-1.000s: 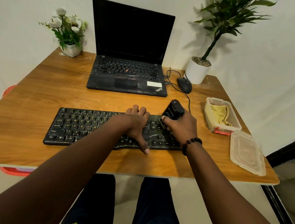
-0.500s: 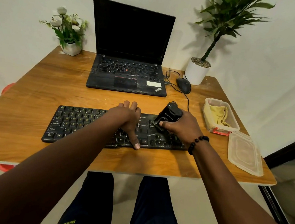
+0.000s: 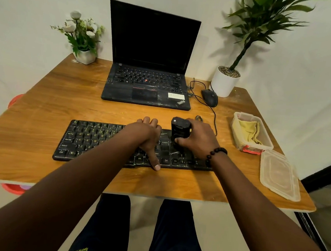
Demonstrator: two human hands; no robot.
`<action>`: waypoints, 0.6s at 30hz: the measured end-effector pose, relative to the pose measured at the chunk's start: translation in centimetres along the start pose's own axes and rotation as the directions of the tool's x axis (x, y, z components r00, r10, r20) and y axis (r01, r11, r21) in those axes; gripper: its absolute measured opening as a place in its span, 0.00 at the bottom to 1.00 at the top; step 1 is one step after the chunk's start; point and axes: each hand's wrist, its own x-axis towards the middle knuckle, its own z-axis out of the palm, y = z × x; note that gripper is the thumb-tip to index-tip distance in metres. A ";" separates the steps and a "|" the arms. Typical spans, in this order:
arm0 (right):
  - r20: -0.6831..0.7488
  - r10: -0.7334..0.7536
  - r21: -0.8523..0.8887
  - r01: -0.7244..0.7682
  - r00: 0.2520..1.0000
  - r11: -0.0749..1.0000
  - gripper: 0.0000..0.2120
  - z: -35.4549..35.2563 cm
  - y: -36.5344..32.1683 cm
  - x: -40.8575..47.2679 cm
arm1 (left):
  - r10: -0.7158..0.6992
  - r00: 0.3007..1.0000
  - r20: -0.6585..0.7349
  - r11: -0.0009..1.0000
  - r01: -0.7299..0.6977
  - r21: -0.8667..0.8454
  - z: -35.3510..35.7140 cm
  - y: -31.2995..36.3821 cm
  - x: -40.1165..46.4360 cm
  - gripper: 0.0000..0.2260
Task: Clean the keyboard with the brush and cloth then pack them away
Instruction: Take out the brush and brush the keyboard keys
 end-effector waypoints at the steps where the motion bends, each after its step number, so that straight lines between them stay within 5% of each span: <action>1: -0.049 -0.001 -0.048 -0.002 0.999 0.999 0.17 -0.2 -0.1 0.6 | 0.002 1.000 -0.002 1.000 -0.002 0.000 0.0 0.1 0.0 0.61; 3: -0.062 0.014 -0.006 -0.014 0.998 1.000 0.18 -1.0 0.2 1.5 | 0.008 1.000 -0.012 1.000 -0.008 -0.005 0.0 0.2 0.0 0.61; 7: 0.226 -0.017 0.039 0.009 0.974 0.999 0.24 -1.9 0.6 1.2 | 0.020 0.999 -0.030 1.000 -0.020 -0.018 0.3 -0.1 0.2 0.62; 13: 0.021 -0.052 -0.015 0.052 0.998 0.999 0.20 -1.0 0.5 2.5 | 0.009 1.000 -0.013 1.000 -0.009 -0.015 0.1 0.1 0.3 0.64; 18: 0.169 -0.049 -0.119 0.070 0.984 0.990 0.21 -0.9 -0.2 2.2 | 0.023 1.000 -0.011 1.000 -0.023 -0.010 0.0 -0.1 0.1 0.62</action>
